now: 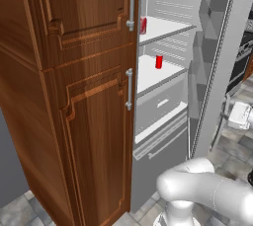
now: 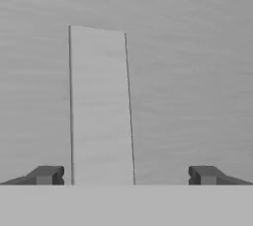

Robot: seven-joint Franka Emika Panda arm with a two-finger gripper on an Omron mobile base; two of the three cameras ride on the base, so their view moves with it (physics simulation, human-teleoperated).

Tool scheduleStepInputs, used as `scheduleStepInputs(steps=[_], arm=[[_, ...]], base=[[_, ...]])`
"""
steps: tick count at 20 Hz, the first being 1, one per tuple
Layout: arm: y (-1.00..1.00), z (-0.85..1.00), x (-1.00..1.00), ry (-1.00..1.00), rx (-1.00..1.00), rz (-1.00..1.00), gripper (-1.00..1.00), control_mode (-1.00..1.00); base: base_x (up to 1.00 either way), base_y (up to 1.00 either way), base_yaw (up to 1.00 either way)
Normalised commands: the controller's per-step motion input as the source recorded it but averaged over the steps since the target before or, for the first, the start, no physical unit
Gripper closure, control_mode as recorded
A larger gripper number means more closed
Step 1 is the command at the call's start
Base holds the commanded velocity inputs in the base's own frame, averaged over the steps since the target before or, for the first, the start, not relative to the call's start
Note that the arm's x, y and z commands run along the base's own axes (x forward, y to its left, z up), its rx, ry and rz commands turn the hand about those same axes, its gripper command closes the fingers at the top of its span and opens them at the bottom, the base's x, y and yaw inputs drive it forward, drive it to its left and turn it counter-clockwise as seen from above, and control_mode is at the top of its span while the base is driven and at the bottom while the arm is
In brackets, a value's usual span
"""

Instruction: Open the fridge, grab two sodas, and place both sodas inside the bowl with ice on the dining counter.

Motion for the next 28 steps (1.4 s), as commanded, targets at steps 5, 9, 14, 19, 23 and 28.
scheduleStepInputs(steps=[5,9,14,19,23,28], arm=[[0.01,0.36,-0.87,-0.12,0.00,0.01,-1.00,-1.00],[0.03,0.59,-0.57,-0.09,-0.02,0.00,-1.00,-1.00],[0.03,0.71,-0.72,-0.14,-0.03,0.00,-1.00,-1.00],[0.21,0.75,-0.91,-0.17,-0.10,0.00,-1.00,-1.00],[0.33,0.76,-0.84,-0.15,-0.15,-0.01,-1.00,-1.00],[0.53,0.78,-0.52,-0.05,-0.17,-0.05,-1.00,-1.00]], base=[[0.00,0.00,0.00],[0.00,0.00,0.00],[0.00,0.00,0.00],[0.00,0.00,0.00],[0.00,0.00,0.00],[0.00,0.00,0.00]])
